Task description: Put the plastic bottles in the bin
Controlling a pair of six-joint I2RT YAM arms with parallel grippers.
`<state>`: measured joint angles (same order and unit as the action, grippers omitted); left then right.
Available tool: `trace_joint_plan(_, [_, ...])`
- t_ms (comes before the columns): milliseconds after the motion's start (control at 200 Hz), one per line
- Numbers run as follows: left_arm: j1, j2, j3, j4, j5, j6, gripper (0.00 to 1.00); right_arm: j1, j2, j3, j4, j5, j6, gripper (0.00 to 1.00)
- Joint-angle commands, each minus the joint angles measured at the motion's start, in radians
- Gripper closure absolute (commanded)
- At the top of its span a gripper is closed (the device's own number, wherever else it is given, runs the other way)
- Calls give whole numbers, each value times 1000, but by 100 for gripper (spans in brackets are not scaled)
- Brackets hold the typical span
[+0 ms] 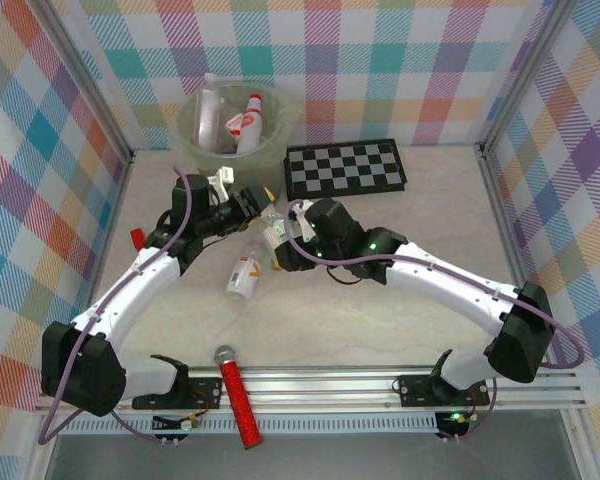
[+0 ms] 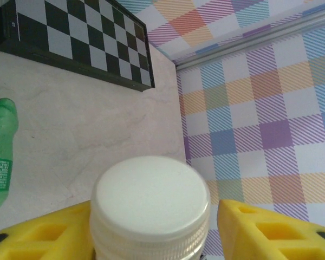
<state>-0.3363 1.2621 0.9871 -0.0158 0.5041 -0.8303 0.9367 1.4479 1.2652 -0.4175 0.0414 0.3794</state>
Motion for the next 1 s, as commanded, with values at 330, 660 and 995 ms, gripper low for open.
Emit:
trace_joint_plan(330, [20,46,110,4,-5,45,64,-21,-2,75,51,-44,-1,13])
trace_joint_plan(660, [247,169,486,-51,-96,148,68,-145,-213,-36,-77,16,62,0])
trace_joint_plan(995, [338,383,751,-21,-406,270,72,-164,-281,-192,-148,11,125,0])
